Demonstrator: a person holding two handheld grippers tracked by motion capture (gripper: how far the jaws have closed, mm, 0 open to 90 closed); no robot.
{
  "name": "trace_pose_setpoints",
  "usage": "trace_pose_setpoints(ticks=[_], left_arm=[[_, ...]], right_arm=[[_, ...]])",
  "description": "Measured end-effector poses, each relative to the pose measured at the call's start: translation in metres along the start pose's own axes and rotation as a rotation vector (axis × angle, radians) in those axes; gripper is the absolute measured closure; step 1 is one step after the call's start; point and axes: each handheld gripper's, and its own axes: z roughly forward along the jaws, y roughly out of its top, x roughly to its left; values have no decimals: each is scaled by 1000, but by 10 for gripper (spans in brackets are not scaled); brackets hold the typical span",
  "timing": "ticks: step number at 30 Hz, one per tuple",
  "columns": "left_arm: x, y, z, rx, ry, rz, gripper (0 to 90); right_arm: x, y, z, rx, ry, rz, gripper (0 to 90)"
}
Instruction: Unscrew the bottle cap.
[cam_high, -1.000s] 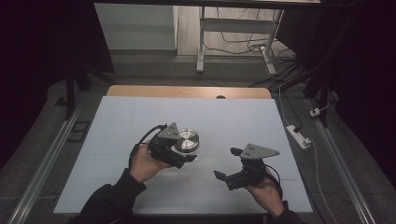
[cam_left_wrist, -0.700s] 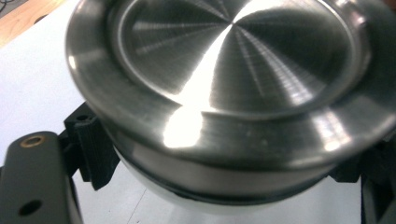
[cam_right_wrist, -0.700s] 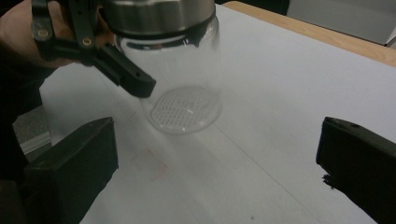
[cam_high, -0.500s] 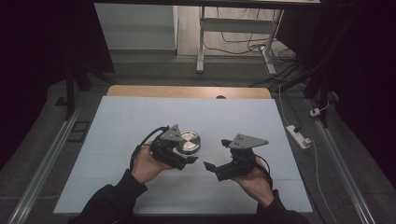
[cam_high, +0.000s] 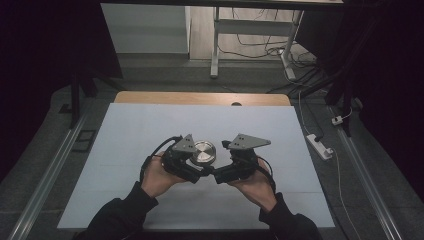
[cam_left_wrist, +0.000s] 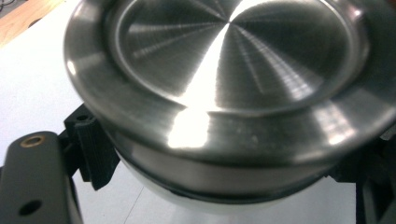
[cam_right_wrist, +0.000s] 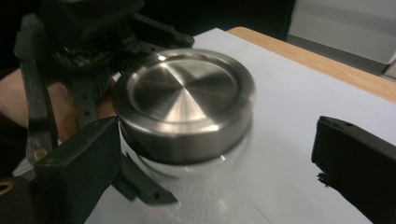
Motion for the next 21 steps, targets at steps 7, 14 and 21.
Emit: trace_pose_setpoints(ticks=[7, 14, 21], left_arm=[[-2, 1, 3, 9, -6, 5, 157], [-3, 1, 6, 19, -6, 11, 157], [-2, 0, 6, 23, -11, 4, 157]], right_arm=[[6, 6, 9, -8, 16, -10, 65], [9, 10, 18, -5, 30, -20, 167], [12, 11, 22, 0, 12, -57, 185]])
